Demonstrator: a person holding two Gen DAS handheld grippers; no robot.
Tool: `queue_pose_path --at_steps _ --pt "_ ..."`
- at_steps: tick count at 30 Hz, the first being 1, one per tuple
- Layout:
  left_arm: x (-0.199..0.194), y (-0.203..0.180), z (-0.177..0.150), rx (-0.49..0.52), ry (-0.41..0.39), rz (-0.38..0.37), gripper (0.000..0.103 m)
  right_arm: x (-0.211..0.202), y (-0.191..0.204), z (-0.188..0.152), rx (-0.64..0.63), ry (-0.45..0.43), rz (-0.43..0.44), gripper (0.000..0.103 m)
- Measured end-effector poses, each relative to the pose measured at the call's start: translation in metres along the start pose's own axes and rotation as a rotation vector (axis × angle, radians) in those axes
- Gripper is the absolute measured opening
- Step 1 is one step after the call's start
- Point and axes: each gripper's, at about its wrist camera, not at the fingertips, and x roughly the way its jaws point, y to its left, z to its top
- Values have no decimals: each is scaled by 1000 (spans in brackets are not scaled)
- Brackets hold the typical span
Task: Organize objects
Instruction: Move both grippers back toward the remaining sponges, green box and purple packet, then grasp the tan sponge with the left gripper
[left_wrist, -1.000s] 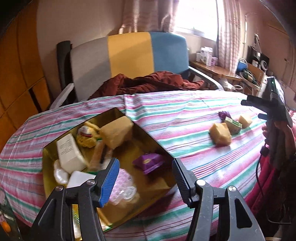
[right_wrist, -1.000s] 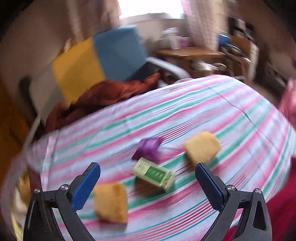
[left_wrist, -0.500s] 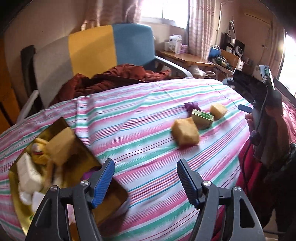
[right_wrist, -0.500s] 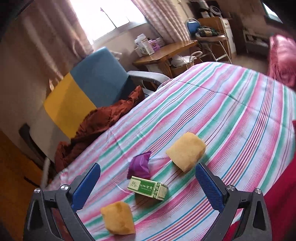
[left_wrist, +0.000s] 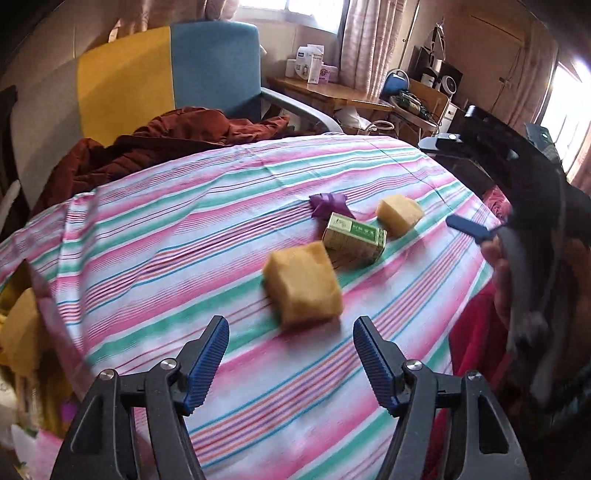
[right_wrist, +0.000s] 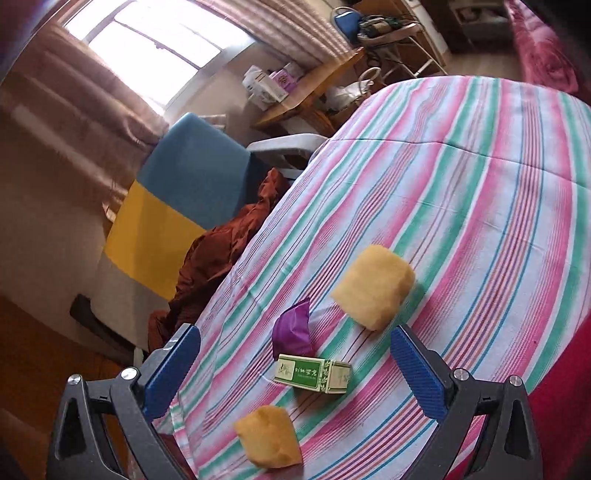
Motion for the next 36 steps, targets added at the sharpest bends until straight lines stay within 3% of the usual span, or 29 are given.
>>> queue_pose_path --at_steps 2,5,13,19,27,36 --pt "13 -2 7 -16 23 -14 82 3 0 0 -2 15 5 103" --pt "31 -5 16 -36 55 -24 82 6 -1 -1 -6 32 7 103" --pt "75 -13 35 -24 99 36 82 14 3 -6 -44 84 15 103" --pt "108 -1 32 -64 174 73 83 16 5 -7 -63 98 4 103" --pt "103 9 24 -74 132 12 81 22 5 -9 -79 125 -36 103" --pt "88 17 14 -80 120 -1 59 33 1 -11 -86 171 -108 103"
